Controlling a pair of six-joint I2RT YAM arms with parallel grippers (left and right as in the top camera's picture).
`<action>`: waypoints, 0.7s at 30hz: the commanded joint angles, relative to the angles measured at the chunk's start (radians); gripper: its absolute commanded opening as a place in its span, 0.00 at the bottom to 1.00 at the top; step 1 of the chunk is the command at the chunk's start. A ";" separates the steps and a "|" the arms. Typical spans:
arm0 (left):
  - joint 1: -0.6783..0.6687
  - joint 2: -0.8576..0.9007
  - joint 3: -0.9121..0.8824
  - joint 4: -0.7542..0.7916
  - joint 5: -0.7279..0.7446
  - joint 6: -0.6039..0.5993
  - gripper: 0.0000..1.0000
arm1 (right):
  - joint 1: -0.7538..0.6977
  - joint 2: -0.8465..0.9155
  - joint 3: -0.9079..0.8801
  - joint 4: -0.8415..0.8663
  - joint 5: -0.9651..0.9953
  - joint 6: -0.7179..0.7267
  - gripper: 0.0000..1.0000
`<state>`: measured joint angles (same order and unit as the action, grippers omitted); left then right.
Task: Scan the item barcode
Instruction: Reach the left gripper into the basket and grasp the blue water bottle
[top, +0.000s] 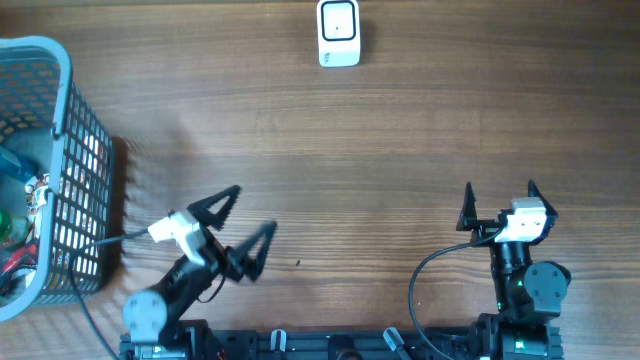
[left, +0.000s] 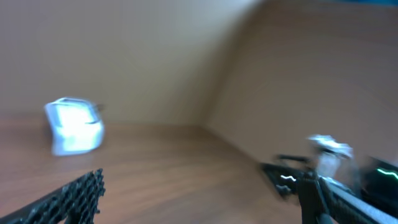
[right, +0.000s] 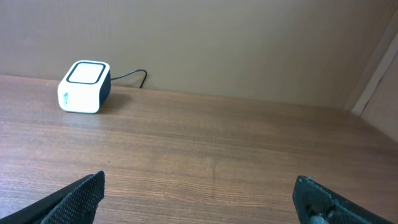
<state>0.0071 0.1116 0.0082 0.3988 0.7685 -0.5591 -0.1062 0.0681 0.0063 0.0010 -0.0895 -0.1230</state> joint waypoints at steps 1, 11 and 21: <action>0.005 -0.005 0.055 0.094 0.171 -0.099 1.00 | 0.004 0.002 -0.001 0.004 -0.016 0.018 1.00; 0.084 0.115 0.331 0.070 0.019 -0.050 1.00 | 0.004 0.002 -0.001 0.004 -0.016 0.018 1.00; 0.129 0.957 1.633 -1.467 -0.320 0.503 1.00 | 0.004 0.002 -0.001 0.004 -0.016 0.018 0.99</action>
<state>0.1314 0.9436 1.4609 -1.0290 0.5152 -0.1886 -0.1059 0.0746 0.0063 0.0006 -0.0898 -0.1230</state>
